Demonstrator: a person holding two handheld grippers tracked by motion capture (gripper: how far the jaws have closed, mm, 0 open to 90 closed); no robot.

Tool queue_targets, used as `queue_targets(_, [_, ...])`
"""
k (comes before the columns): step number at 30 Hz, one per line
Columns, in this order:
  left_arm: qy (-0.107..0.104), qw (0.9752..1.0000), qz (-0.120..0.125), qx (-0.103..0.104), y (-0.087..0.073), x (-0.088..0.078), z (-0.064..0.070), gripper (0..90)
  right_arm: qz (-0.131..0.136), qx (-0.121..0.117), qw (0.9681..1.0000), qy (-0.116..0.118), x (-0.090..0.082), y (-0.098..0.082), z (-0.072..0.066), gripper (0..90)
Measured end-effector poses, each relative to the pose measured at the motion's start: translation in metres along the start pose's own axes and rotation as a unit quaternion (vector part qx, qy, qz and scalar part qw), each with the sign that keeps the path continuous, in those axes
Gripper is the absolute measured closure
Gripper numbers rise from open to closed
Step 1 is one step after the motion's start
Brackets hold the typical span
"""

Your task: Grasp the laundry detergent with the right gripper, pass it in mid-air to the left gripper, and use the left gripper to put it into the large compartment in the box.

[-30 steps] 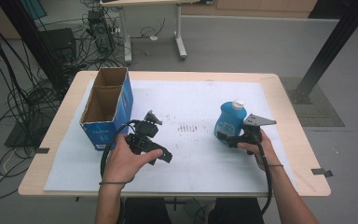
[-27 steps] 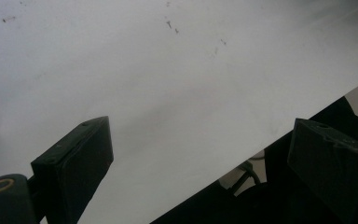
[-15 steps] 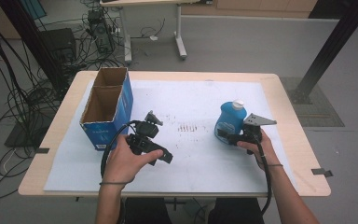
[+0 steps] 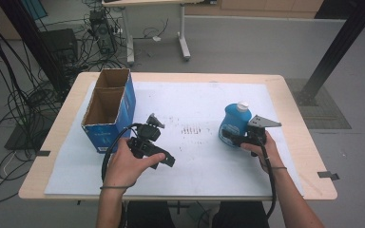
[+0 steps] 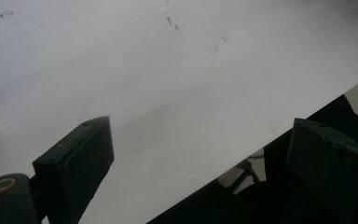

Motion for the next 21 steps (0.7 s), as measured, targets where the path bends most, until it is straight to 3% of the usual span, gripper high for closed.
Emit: queue_targets(21, [0.0, 1.0, -0.002, 0.003, 0.002, 0.0005, 0.0015, 7.6, -0.005, -0.012, 0.9999, -0.001, -0.0003, 0.0004, 0.0, 40.0])
Point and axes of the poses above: each handheld gripper's, and its own axes: x roughly forward along the jaws, y roughly out of its top, z roughly to its right, the point moved 3 cm from there along x, roughly forward along the jaws, and after that the axes turned 9 degrees about y, right-handed, at the moved point
